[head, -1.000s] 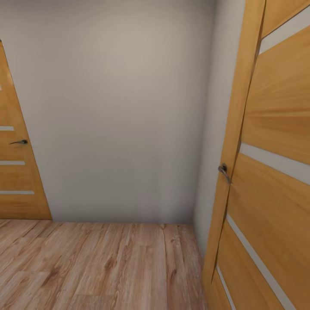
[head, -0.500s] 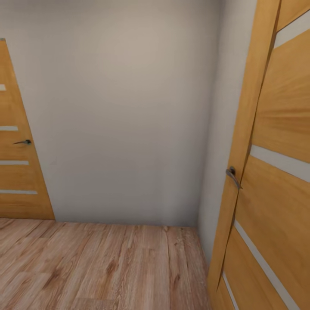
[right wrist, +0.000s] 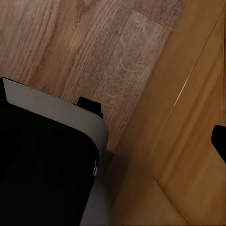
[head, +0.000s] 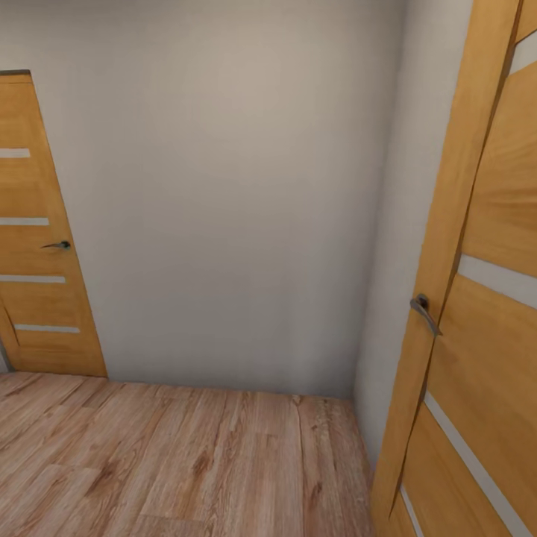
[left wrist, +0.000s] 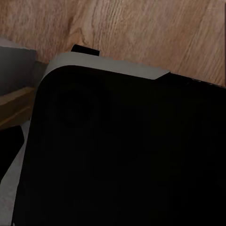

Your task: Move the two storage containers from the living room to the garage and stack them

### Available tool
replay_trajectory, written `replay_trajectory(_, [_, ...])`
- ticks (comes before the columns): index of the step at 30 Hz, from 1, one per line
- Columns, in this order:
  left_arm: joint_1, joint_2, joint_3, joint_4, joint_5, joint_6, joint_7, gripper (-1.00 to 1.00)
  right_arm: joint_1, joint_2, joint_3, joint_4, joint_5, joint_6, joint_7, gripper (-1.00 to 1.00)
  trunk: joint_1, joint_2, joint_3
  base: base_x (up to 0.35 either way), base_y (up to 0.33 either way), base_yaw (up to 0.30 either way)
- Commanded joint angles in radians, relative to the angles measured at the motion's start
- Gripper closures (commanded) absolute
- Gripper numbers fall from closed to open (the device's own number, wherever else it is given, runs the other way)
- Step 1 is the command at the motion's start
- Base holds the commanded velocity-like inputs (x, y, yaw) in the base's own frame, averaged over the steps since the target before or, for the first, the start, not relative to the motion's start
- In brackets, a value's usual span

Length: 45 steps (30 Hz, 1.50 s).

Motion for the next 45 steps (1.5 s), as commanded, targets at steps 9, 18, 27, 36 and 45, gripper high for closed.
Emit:
replay_trajectory(9, [0.0, 0.0, 0.007, -0.001, 0.002, -0.001, 0.001, -1.0, -0.001, -0.001, 0.014, 0.003, -0.007, -0.006, 0.001, -1.0, 0.001, 0.0, -0.001, 0.31, 0.0, 0.0])
replay_trajectory(18, [0.0, 0.0, 0.007, -0.001, 0.002, -0.001, 0.001, -1.0, -0.001, 0.0, 0.017, 0.003, -0.005, -0.005, 0.001, -1.0, 0.001, 0.0, -0.001, 0.321, 0.0, 0.0])
replay_trajectory(27, [0.0, 0.0, 0.007, -0.001, 0.002, -0.001, 0.001, -1.0, -0.001, 0.001, 0.017, 0.003, 0.026, -0.006, 0.001, -1.0, 0.001, 0.0, -0.001, 0.321, 0.0, 0.0])
replay_trajectory(36, [0.0, 0.0, 0.007, -0.001, 0.002, -0.001, 0.001, -1.0, -0.001, 0.003, 0.008, 0.003, 0.022, -0.005, -0.001, -1.0, 0.001, 0.0, -0.001, 0.321, 0.0, 0.083])
replay_trajectory(45, [0.0, 0.0, 0.007, -0.001, 0.001, -0.001, 0.001, -1.0, -0.001, 0.003, 0.009, 0.003, 0.026, -0.006, 0.0, -1.0, 0.001, 0.0, -0.001, 0.321, 0.0, 0.271])
